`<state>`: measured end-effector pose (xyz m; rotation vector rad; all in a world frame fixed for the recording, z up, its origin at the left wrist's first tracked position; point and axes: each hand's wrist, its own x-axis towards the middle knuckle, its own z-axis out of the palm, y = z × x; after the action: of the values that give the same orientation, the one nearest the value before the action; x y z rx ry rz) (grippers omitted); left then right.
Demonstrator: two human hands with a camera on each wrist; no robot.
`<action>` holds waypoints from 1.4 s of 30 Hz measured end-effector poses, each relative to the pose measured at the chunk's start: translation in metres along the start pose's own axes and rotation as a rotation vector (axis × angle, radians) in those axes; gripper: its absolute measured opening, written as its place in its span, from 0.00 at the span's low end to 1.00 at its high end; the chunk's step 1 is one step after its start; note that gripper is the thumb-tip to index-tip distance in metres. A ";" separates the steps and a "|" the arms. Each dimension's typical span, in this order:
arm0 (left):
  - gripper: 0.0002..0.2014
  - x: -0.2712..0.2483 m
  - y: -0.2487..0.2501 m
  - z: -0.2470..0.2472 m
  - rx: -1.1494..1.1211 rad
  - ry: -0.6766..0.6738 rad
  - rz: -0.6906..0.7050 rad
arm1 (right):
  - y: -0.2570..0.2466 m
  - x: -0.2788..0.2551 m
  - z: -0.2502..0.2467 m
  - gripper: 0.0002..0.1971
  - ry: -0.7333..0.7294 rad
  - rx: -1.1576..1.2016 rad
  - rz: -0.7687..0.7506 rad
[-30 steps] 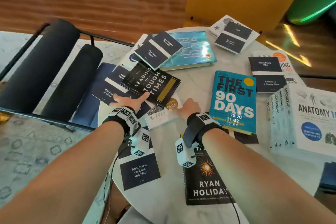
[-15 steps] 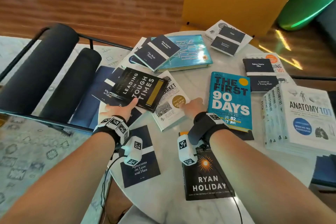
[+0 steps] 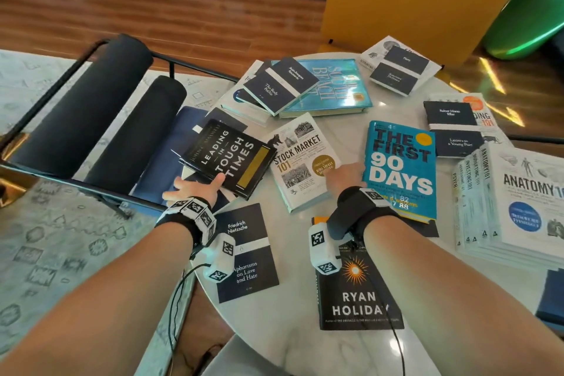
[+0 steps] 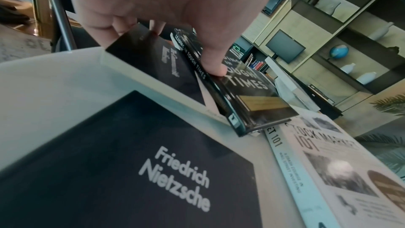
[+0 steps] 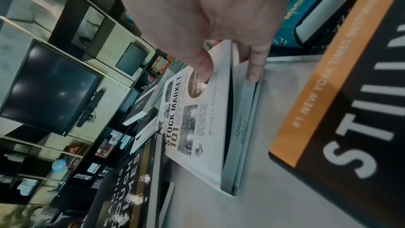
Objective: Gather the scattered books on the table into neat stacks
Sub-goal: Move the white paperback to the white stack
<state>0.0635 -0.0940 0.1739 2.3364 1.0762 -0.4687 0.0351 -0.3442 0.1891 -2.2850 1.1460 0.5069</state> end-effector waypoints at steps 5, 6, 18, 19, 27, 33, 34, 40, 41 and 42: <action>0.51 0.001 0.000 0.001 0.052 0.043 0.040 | -0.004 0.001 -0.006 0.31 0.022 0.025 0.011; 0.49 0.002 0.000 0.001 0.070 0.052 0.048 | -0.002 0.002 -0.007 0.31 0.031 0.051 0.016; 0.36 -0.016 0.011 0.006 0.166 0.210 0.430 | -0.001 -0.020 0.022 0.62 0.022 -0.385 -0.385; 0.30 -0.024 0.016 0.008 0.200 0.222 0.522 | -0.001 -0.018 0.027 0.67 -0.013 -0.427 -0.355; 0.19 -0.065 0.048 0.040 0.174 -0.447 0.699 | 0.014 -0.020 0.030 0.61 0.007 -0.331 -0.366; 0.18 -0.068 0.065 0.057 -0.121 -0.586 0.573 | 0.018 -0.018 0.019 0.60 -0.039 -0.139 -0.370; 0.15 -0.070 0.069 0.058 -0.160 -0.584 0.564 | 0.020 -0.016 0.018 0.60 -0.050 -0.112 -0.375; 0.15 -0.089 0.081 0.046 -0.201 -0.531 0.627 | 0.031 -0.010 0.003 0.55 -0.148 0.212 -0.363; 0.15 -0.092 0.081 0.043 -0.196 -0.541 0.642 | 0.034 -0.009 -0.002 0.52 -0.121 0.263 -0.348; 0.15 -0.096 0.081 0.039 -0.193 -0.542 0.655 | 0.037 -0.010 -0.008 0.47 -0.092 0.301 -0.336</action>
<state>0.0630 -0.2185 0.2167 2.0491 0.0847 -0.6440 0.0001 -0.3614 0.1903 -2.1069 0.7174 0.2835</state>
